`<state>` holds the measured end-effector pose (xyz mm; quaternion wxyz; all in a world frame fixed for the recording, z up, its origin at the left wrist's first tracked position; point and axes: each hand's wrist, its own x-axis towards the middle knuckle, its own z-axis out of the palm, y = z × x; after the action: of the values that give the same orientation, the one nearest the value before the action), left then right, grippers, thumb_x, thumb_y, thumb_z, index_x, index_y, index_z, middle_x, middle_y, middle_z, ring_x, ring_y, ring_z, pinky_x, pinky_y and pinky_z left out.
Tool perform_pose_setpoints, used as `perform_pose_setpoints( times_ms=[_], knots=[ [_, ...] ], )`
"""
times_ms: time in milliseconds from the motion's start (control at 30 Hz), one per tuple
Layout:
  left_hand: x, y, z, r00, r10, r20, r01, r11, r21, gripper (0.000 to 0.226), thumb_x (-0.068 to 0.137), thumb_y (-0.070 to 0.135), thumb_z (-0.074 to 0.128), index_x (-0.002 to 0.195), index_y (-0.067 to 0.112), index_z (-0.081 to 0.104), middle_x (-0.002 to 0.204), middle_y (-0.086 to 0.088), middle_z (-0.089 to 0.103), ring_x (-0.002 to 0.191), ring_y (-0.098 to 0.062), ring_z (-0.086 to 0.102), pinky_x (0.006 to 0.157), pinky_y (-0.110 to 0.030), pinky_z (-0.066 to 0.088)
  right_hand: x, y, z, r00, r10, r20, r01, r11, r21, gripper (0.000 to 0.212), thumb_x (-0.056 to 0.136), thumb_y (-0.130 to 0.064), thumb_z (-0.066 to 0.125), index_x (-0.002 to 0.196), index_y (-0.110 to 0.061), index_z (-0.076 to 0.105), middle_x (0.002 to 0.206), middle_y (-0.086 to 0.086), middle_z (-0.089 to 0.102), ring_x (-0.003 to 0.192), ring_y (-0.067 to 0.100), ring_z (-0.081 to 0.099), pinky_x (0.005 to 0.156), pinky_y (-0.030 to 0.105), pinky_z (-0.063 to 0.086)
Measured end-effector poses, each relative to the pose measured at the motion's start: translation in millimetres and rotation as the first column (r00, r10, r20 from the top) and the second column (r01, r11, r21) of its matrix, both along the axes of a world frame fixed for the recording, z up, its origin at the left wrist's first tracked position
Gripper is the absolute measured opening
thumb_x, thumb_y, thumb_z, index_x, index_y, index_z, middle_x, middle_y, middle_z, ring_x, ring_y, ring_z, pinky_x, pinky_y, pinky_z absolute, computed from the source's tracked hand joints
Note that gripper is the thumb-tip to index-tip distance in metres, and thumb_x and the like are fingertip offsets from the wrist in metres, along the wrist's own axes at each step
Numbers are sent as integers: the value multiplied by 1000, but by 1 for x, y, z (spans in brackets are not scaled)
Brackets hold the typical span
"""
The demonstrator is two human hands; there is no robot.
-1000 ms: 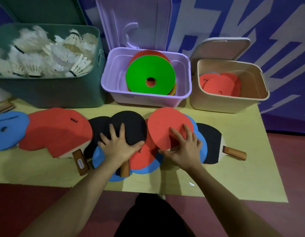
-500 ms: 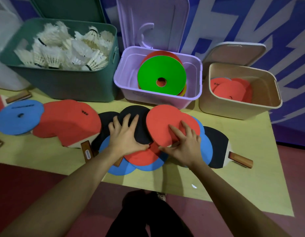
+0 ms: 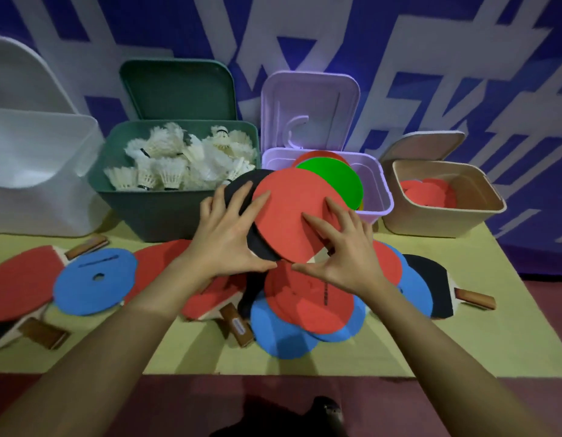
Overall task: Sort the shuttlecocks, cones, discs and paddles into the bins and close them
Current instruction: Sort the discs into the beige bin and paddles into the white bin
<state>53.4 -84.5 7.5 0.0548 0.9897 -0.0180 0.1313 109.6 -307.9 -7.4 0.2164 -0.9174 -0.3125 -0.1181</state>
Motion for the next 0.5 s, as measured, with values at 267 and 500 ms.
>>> perform_pose_setpoints(
  times_ms=[267, 500],
  knots=[
    [-36, 110, 58, 988, -110, 108, 106, 994, 39, 112, 46, 83, 51, 142, 25, 37, 149, -10, 29, 131, -49, 23, 99, -59, 24, -37, 104, 55, 991, 3, 134, -11, 998, 61, 88, 54, -79, 60, 128, -32, 56, 144, 13, 39, 124, 42, 41, 91, 49, 36],
    [-40, 185, 77, 980, -107, 166, 95, 992, 80, 109, 45, 77, 56, 140, 27, 37, 150, -10, 29, 128, -50, 27, 97, -58, 28, -36, 180, 68, 983, 25, 182, -46, 993, 112, 85, 55, -77, 59, 128, -33, 56, 144, 12, 40, 125, 42, 41, 92, 48, 35]
  ],
)
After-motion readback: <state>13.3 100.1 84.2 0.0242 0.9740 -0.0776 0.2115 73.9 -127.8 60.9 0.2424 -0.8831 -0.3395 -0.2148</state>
